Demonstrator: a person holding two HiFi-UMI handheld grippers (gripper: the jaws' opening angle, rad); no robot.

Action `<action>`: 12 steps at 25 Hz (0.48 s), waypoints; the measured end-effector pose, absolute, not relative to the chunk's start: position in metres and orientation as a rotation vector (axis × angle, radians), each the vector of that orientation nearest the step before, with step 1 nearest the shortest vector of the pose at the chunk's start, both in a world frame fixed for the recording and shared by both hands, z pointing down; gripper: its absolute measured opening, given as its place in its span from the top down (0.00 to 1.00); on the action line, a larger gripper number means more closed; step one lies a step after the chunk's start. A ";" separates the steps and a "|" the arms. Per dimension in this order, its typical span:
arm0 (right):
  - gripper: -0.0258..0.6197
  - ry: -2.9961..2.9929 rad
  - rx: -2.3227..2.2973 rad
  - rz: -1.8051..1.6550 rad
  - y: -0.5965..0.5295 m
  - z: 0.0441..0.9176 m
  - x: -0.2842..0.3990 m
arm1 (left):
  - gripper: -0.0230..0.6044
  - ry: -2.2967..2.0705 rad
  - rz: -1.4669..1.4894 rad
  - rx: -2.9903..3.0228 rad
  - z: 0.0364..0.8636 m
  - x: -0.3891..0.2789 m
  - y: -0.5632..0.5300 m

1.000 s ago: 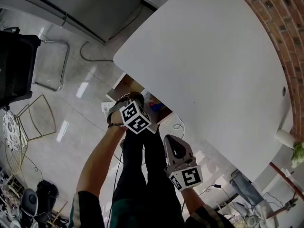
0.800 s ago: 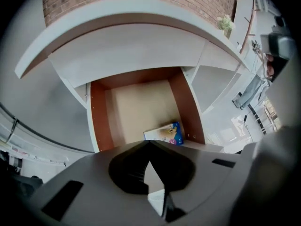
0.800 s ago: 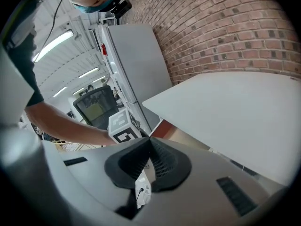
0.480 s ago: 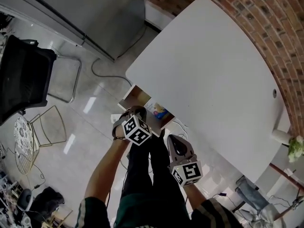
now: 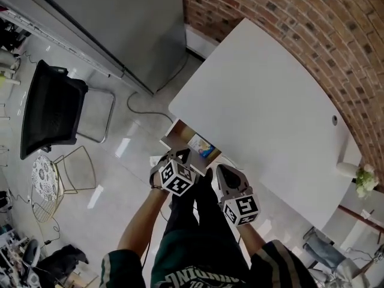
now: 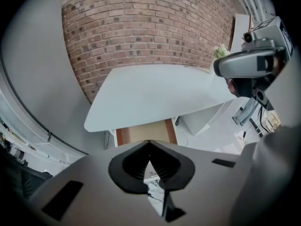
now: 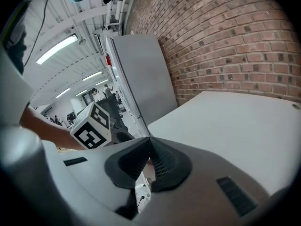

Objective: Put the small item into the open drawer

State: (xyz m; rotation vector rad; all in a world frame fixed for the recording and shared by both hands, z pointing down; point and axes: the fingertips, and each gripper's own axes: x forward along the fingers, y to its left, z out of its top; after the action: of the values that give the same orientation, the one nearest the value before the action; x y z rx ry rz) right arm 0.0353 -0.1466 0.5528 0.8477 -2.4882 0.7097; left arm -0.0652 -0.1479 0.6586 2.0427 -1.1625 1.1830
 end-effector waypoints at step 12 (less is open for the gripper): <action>0.92 -2.577 0.919 0.615 -0.184 0.476 0.032 | 0.94 -1.414 0.942 2.125 0.530 -0.072 -0.193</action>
State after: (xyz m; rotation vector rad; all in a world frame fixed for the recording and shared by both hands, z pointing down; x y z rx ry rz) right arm 0.0321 -0.1840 0.4763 0.9194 -2.5767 0.6145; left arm -0.0717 -0.1928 0.5302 2.1249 -1.4144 0.9416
